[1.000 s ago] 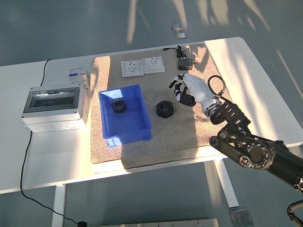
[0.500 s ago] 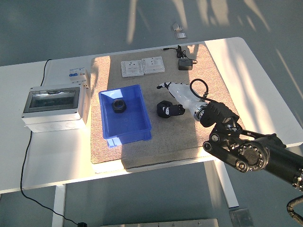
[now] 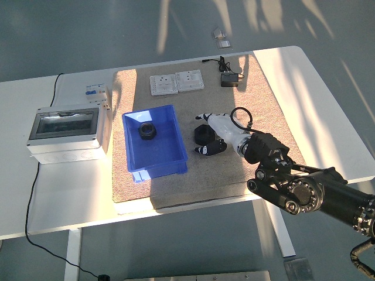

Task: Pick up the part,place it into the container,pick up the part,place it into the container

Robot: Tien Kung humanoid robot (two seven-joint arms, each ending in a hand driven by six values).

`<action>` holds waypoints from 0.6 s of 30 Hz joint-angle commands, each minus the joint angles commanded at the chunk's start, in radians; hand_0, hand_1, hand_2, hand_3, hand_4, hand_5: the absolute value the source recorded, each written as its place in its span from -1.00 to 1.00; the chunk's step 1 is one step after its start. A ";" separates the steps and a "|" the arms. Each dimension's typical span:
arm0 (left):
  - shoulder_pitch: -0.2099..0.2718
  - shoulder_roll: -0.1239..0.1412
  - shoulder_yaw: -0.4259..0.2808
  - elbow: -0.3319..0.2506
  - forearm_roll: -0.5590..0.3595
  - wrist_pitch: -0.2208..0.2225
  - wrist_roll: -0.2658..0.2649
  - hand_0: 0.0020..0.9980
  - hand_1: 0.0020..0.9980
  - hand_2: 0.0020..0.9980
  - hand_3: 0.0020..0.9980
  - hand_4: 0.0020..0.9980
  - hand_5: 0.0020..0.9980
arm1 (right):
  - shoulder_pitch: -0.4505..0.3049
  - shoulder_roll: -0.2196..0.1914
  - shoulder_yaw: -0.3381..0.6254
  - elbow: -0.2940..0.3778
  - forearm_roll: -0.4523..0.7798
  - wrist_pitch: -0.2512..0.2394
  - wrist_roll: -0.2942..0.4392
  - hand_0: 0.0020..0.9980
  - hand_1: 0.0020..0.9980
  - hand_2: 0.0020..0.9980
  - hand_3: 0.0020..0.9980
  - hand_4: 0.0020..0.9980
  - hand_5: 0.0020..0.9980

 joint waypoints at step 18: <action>-0.005 -0.003 -0.007 0.000 0.015 -0.003 -0.001 0.35 0.32 0.28 0.51 0.53 0.72 | -0.019 0.033 -0.051 -0.102 0.072 -0.122 0.079 0.63 -0.26 0.27 0.41 0.17 -0.69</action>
